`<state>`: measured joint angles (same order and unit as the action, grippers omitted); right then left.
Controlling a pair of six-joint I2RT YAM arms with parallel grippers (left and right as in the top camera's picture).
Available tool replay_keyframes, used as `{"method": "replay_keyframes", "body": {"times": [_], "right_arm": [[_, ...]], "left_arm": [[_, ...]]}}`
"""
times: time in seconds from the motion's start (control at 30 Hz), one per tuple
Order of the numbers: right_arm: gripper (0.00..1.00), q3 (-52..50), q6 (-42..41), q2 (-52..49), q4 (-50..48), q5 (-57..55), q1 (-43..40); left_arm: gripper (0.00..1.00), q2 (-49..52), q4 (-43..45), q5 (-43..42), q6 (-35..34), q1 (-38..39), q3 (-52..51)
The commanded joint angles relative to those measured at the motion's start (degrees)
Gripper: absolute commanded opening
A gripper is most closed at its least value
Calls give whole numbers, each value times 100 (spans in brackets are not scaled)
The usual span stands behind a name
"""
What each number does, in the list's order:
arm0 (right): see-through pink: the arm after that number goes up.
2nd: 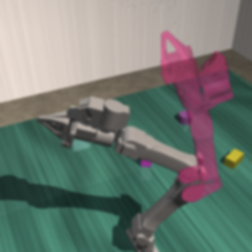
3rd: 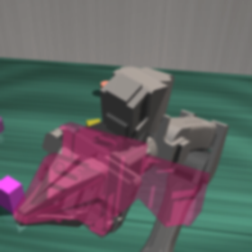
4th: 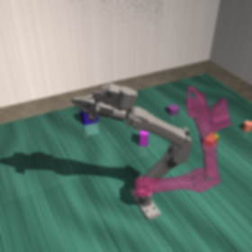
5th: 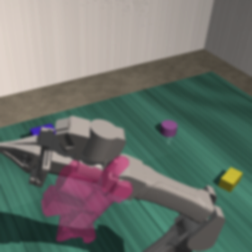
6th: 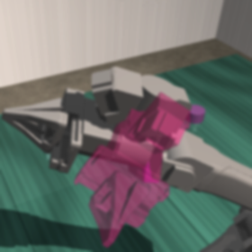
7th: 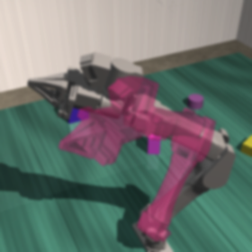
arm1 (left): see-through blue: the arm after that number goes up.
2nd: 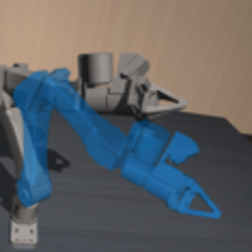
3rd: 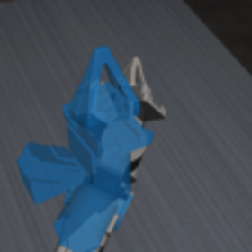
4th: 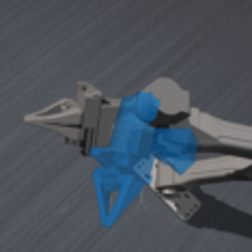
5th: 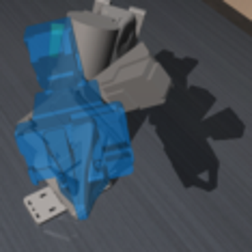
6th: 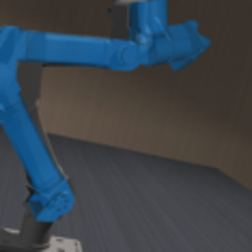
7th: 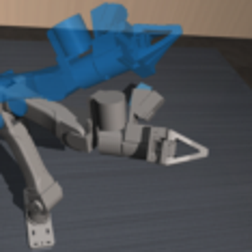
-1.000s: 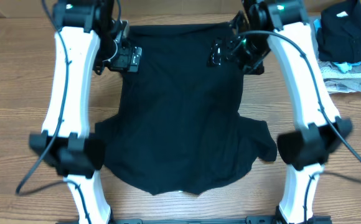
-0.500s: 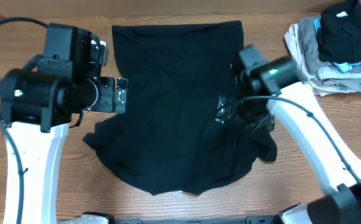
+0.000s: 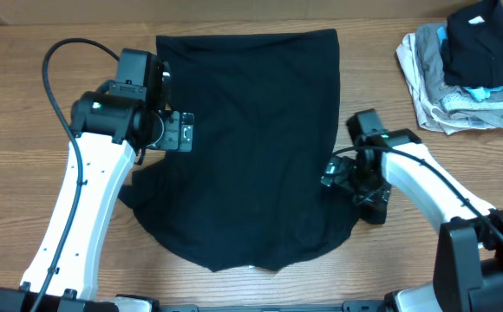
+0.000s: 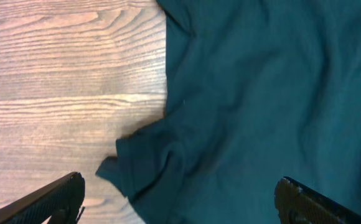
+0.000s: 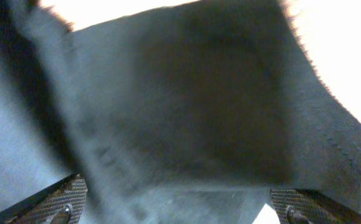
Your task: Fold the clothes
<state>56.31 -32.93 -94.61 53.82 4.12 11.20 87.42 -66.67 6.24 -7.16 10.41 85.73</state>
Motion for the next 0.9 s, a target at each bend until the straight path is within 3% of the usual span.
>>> {"method": "replay_keyframes", "body": {"times": [0.0,0.33,0.53,0.87], "right_arm": [[99,-208,28,83,-190,114,-348],[100,-275,63,72,-352,280,-1322],[100,-275,518,63,-608,752,-2002],[100,-273,1412,52,-595,1316,-2887]], "left_arm": [[100,74,310,131,-57,-26,-205],[100,286,1493,170,-57,-31,-247],[100,660,2190,168,13,-35,-247],[100,1364,2310,166,203,-74,-247]]}}
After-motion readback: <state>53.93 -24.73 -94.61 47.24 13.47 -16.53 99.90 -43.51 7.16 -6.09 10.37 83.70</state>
